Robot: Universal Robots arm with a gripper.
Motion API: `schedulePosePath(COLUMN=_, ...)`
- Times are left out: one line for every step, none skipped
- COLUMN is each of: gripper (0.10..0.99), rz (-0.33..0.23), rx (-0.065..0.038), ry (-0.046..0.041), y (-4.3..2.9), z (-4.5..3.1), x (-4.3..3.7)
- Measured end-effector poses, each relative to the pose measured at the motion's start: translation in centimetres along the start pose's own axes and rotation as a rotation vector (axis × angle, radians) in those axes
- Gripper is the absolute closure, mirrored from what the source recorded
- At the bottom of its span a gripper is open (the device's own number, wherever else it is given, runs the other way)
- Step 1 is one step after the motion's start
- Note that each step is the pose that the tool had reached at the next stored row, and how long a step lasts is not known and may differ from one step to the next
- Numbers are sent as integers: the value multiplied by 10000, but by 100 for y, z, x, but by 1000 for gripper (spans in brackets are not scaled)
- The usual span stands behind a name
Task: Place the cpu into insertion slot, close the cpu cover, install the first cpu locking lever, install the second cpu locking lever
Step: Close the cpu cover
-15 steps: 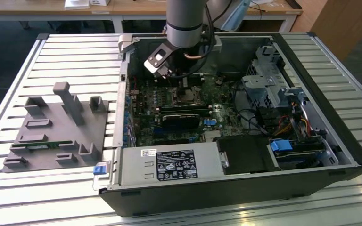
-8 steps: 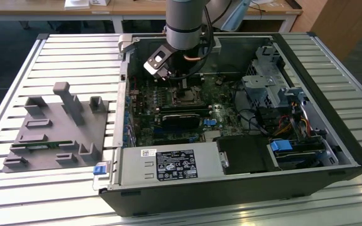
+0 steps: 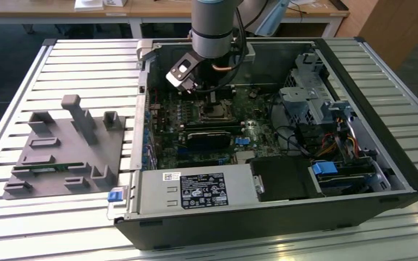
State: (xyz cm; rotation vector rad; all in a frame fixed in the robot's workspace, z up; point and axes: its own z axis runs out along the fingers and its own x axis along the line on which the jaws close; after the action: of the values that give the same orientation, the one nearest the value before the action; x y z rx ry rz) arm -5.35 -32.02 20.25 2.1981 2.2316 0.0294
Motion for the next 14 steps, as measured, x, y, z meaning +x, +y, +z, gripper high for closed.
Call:
schedulePosePath(gripper=980, rz=0, rx=-1, ry=1, y=0, z=2, x=0)
schedulePosePath(gripper=980, rz=1, rx=-1, ry=2, y=0, z=4, x=0)
schedulePosePath(gripper=980, rz=0, rx=-1, ry=1, y=0, z=7, x=0)
schedulePosePath(gripper=980, rz=0, rx=1, ry=0, y=0, z=11, x=0)
schedulePosePath(gripper=980, rz=0, rx=1, ry=-1, y=-1, z=14, x=0)
schedulePosePath(gripper=980, rz=1, rx=3, ry=-2, y=-1, z=17, x=-1)
schedulePosePath(gripper=980, rz=1, rx=7, ry=-3, y=-1, z=19, x=-1)
schedulePosePath(gripper=980, rz=1, rx=13, ry=-5, y=3, z=22, x=1)
schedulePosePath(gripper=980, rz=0, rx=16, ry=-5, y=8, z=27, x=4)
schedulePosePath(gripper=980, rz=1, rx=20, ry=-8, y=9, z=32, x=4)
schedulePosePath(gripper=980, rz=1, rx=20, ry=-7, y=11, z=36, x=5)
schedulePosePath(gripper=980, rz=1, rx=16, ry=0, y=13, z=39, x=7)
schedulePosePath(gripper=980, rz=0, rx=16, ry=1, y=13, z=39, x=7)
schedulePosePath(gripper=980, rz=1, rx=16, ry=1, y=14, z=38, x=7)
